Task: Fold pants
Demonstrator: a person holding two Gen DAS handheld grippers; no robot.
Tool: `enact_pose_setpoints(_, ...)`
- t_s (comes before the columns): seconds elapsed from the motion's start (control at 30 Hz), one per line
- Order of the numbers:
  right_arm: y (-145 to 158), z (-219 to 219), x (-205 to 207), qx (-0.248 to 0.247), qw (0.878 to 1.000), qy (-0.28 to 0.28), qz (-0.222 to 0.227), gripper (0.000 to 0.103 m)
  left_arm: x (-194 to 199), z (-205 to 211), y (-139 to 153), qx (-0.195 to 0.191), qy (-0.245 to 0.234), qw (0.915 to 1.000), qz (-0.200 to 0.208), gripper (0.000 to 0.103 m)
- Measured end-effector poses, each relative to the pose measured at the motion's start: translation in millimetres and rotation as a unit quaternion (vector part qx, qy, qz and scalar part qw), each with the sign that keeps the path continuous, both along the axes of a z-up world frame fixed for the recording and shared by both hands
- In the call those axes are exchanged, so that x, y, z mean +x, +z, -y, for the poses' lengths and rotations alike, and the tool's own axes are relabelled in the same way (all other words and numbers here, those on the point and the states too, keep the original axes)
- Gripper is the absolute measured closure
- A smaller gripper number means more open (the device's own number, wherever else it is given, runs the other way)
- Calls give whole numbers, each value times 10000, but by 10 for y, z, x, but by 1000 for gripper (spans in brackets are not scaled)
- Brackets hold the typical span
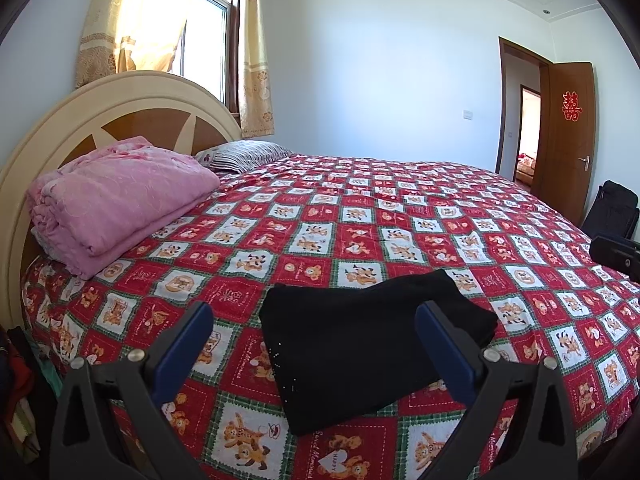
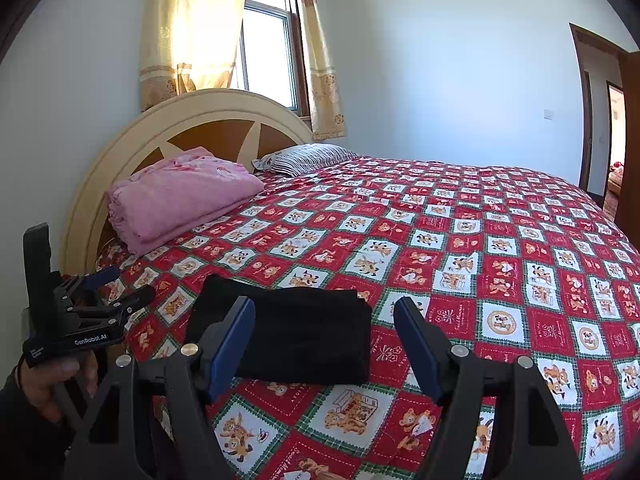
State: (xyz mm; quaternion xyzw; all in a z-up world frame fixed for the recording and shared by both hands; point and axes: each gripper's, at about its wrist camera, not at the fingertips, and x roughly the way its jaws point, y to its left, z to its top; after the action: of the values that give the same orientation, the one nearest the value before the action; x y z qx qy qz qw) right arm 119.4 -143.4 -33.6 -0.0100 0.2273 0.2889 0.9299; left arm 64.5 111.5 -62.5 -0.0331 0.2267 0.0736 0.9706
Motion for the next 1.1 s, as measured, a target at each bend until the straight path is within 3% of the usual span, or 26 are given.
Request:
enact_pose_setpoints(0.33,1,3,-26,-23,10000,-27,77,29,-16,37,31,82,-25,10000,42,0)
enact_pose_setpoints(0.67,26,23,-42,-56,9999,-45,137,29,-120,10,228,50,-1,9988,481,0)
enact_pose_setpoints(1.1,2,-46,-42,-172,9998,-10,130,29,-73,-55,146,-94,79,9994,326,0)
